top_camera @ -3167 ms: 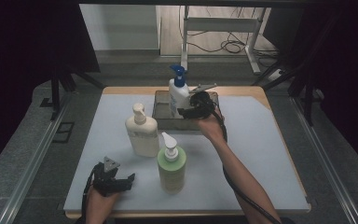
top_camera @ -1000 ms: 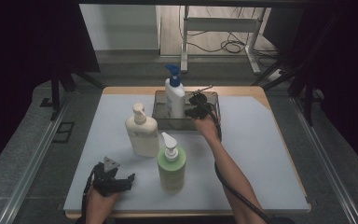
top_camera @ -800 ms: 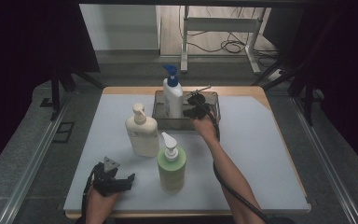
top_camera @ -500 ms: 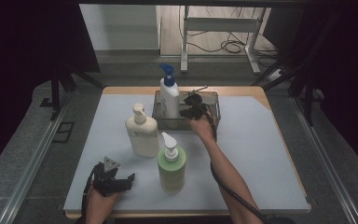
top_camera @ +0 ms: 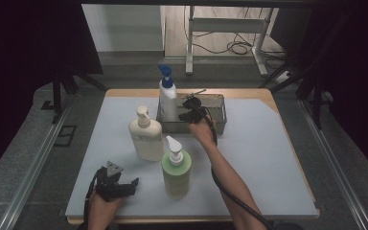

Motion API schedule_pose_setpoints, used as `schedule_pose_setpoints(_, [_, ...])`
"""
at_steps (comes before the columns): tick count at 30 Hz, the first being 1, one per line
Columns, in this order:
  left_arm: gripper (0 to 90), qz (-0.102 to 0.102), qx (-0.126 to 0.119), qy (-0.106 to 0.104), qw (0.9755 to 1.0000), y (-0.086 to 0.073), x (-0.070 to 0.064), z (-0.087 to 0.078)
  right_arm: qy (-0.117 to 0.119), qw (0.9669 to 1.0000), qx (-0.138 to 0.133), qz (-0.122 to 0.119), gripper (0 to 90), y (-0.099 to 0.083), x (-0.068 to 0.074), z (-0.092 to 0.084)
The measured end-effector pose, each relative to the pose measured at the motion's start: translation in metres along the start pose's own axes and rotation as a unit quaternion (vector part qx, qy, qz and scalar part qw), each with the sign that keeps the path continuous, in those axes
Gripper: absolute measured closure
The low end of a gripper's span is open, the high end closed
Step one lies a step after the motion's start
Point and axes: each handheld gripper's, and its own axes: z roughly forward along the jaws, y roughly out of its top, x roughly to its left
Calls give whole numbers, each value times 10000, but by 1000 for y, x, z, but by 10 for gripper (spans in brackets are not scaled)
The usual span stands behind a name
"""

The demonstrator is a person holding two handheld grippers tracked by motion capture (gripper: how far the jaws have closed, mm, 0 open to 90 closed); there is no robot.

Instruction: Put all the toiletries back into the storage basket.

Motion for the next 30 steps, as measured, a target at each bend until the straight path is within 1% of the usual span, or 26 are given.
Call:
schedule_pose_setpoints(6, [103, 0, 1, -1, 10000, 0, 0, 0, 38, 10000, 23, -79, 876, 2, 7, 5])
schedule_pose_setpoints(7, [103, 1, 1, -1, 10000, 0, 0, 0, 76, 9999, 30, -83, 875, 2, 8, 6])
schedule_pose_setpoints(10, [103, 1, 2, 0, 10000, 0, 0, 0, 58, 9999, 39, -117, 874, 3, 12, 9])
schedule_pose_setpoints(13, [103, 1, 3, -1, 10000, 0, 0, 0, 52, 9999, 41, -153, 874, 3, 12, 9])
schedule_pose_setpoints(24, [103, 1, 4, -1, 10000, 0, 0, 0, 13, 9999, 4, -136, 887, 5, 15, 10])
schedule_pose_setpoints(30, [103, 0, 6, -2, 10000, 0, 0, 0, 51, 10000, -26, -57, 895, 5, 16, 10])
